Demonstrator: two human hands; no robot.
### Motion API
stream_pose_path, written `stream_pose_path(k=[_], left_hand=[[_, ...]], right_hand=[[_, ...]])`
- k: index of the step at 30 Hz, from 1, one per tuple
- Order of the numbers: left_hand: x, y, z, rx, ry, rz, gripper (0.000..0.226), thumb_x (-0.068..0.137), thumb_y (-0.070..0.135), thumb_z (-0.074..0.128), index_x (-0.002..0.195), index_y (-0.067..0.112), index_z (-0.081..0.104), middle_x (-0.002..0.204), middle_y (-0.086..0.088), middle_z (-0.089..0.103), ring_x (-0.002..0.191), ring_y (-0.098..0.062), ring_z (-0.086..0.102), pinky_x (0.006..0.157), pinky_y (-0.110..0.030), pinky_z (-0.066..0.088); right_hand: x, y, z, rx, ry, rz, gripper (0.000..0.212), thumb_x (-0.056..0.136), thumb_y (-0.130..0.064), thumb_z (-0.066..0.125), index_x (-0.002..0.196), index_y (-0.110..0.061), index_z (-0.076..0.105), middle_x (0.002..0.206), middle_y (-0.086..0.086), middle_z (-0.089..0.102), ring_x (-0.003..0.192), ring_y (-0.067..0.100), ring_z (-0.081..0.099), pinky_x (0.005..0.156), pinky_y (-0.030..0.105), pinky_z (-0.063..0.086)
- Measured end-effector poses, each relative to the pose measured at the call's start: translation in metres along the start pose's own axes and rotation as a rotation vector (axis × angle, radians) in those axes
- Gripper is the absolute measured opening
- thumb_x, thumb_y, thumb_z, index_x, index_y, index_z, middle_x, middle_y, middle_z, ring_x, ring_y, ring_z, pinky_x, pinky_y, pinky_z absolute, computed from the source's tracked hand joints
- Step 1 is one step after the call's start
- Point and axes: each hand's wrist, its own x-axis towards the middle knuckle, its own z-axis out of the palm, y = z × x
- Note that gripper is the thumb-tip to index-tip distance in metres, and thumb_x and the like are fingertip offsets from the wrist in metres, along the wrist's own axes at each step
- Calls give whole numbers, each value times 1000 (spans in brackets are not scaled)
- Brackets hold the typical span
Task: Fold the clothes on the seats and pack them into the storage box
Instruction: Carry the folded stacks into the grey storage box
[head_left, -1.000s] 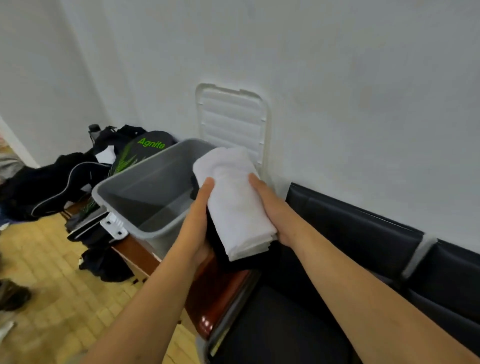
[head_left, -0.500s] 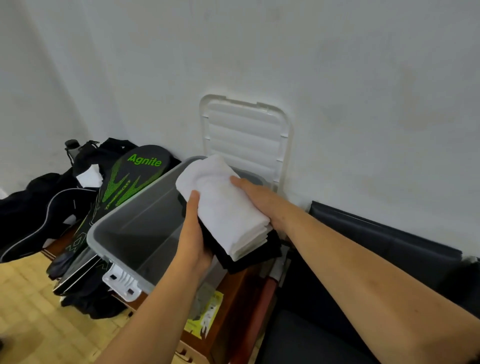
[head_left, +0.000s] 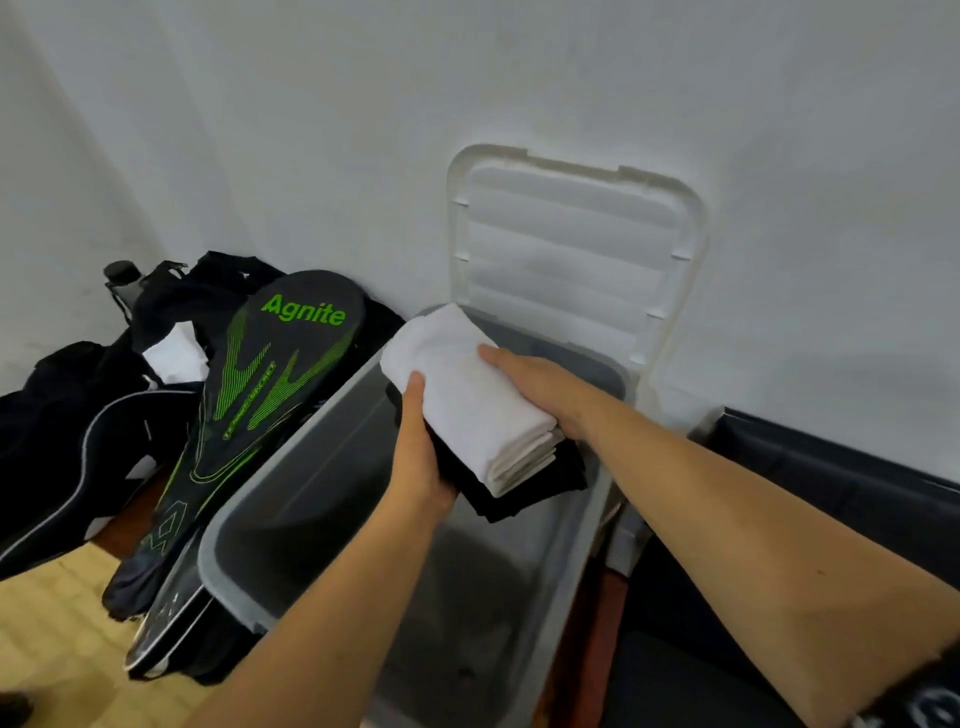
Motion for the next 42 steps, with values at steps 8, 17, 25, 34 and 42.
stream_pose_path(k=[8,17,25,34,42], left_hand=[[111,-29,-49,-73,76,-230,57,87,66,58,122,21,63,113,-10,74,108,-32,69,101,-50,50],[171,-99,-60,-232,320,-288,50,86,58,67,125,31,51,111,-3,70,100,-26,69,92,-48,56],[206,-134,-85,-261,383,-305,91,71,56,82,145,41,30,129,-4,62,110,-32,66,92,-56,54],[211,-105,-95,22,131,-411,75,72,61,78,134,25,56,123,-10,68,111,-33,66,91,-57,54],[203,-32,-58,532,421,-207,95,63,60,63,141,12,36,137,-16,51,118,-36,56,102,-51,47]], right_hand=[[119,50,19,-99,74,168,91,62,-85,59,125,-20,67,115,1,73,100,21,72,100,42,53],[184,92,11,-525,41,119,58,100,-59,43,141,-21,56,136,5,61,117,22,60,105,37,45],[219,137,16,-515,112,26,40,106,-35,44,140,-17,57,142,6,58,128,23,53,111,35,38],[209,127,12,-683,394,-1,29,102,-32,50,103,-9,67,107,14,70,100,33,64,86,38,52],[121,85,-21,-315,531,25,37,101,-30,54,79,-2,64,78,12,65,77,25,61,70,32,44]])
